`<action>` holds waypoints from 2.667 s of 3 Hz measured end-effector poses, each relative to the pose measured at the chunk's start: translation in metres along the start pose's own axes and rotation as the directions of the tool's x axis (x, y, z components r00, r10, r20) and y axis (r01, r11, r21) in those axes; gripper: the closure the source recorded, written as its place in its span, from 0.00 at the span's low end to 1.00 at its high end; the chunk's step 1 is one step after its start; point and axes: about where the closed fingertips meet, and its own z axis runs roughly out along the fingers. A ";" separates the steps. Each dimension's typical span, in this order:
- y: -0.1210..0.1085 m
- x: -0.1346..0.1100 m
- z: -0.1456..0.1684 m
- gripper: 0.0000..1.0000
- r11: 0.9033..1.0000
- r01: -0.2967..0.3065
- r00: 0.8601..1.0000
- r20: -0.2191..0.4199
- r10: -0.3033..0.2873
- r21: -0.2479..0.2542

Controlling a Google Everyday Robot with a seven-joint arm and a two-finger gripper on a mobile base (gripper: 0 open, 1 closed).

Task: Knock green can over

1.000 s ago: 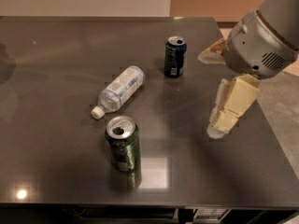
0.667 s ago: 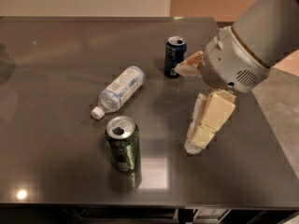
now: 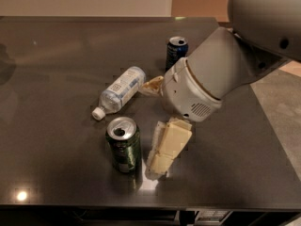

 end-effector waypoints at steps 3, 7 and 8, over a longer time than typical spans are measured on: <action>0.000 -0.015 0.049 0.23 0.999 0.017 0.998 0.058 -0.015 -0.034; -0.049 0.008 0.015 1.00 0.998 -0.051 0.994 -0.100 0.046 -0.042; -0.067 0.034 -0.002 1.00 0.998 -0.034 0.961 -0.275 0.019 -0.048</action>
Offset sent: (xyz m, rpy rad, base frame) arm 0.0054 0.0507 -0.0466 0.0762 0.0552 0.0377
